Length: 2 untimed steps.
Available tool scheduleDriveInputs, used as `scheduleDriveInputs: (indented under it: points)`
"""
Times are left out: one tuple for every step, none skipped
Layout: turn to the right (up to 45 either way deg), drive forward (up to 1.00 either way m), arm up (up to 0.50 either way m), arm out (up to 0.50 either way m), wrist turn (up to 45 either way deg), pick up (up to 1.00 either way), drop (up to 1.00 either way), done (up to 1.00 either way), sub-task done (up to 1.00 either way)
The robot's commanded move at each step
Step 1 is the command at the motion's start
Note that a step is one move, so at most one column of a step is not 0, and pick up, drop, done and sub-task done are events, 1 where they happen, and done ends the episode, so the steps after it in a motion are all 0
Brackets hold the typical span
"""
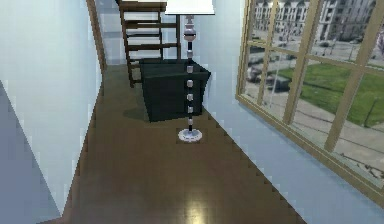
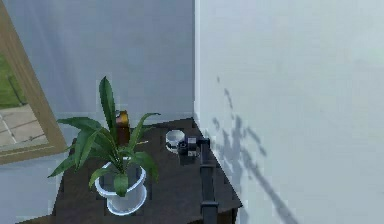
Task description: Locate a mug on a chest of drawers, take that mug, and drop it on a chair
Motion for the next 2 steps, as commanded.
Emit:
scheduleDriveInputs:
  points:
    - [0.0,0.0,0.0,0.0,0.0,1.0,0.0,0.0,0.0]
    - [0.0,0.0,0.1,0.0,0.0,0.0,0.0,0.0,0.0]
